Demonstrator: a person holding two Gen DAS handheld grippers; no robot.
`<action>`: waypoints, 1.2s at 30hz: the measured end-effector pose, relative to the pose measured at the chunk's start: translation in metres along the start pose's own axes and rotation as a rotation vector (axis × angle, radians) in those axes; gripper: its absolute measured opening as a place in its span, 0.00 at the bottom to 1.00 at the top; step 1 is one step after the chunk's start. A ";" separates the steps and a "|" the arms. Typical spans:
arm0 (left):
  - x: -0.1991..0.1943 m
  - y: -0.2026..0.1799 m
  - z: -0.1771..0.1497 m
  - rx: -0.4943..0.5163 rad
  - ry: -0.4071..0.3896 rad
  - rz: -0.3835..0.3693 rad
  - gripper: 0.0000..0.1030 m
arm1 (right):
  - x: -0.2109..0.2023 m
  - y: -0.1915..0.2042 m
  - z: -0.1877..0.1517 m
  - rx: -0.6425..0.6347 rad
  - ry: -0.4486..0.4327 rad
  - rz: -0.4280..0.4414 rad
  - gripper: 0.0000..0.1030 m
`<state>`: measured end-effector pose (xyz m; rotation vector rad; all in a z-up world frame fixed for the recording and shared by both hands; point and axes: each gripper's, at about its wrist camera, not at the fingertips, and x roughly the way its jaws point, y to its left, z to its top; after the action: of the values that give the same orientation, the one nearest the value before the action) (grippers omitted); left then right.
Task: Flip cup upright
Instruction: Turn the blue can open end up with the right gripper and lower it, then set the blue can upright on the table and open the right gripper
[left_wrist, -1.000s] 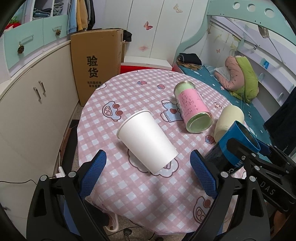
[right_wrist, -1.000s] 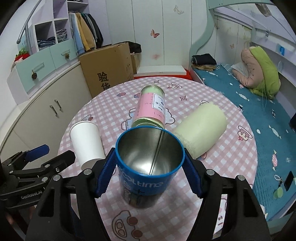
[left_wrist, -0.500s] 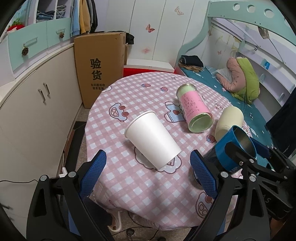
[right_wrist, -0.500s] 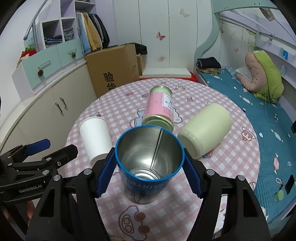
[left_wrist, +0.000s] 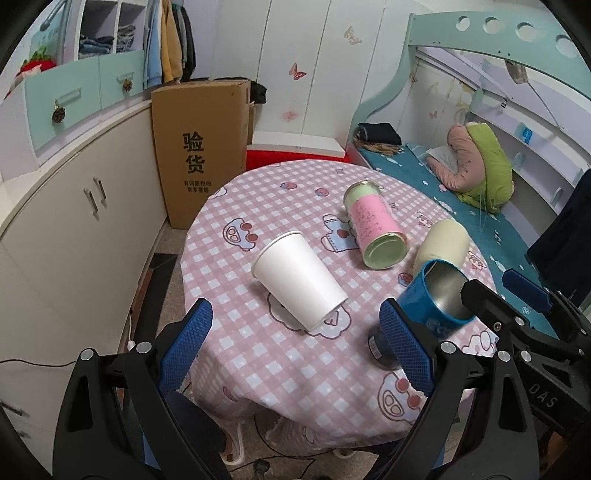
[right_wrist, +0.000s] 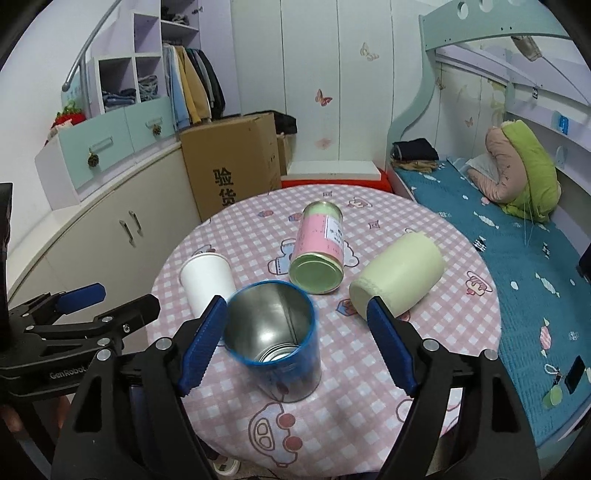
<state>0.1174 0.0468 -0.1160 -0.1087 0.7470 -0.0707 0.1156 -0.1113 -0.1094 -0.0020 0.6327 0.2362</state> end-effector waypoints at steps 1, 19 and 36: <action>-0.002 -0.002 0.000 0.003 -0.005 -0.002 0.90 | -0.005 -0.001 0.000 0.004 -0.007 0.001 0.73; -0.080 -0.038 -0.009 0.081 -0.195 0.032 0.91 | -0.094 -0.009 -0.010 0.019 -0.150 -0.004 0.73; -0.156 -0.060 -0.023 0.113 -0.431 0.060 0.94 | -0.178 0.002 -0.022 -0.017 -0.362 -0.023 0.89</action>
<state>-0.0135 0.0017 -0.0203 0.0072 0.3142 -0.0303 -0.0362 -0.1501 -0.0228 0.0170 0.2701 0.2126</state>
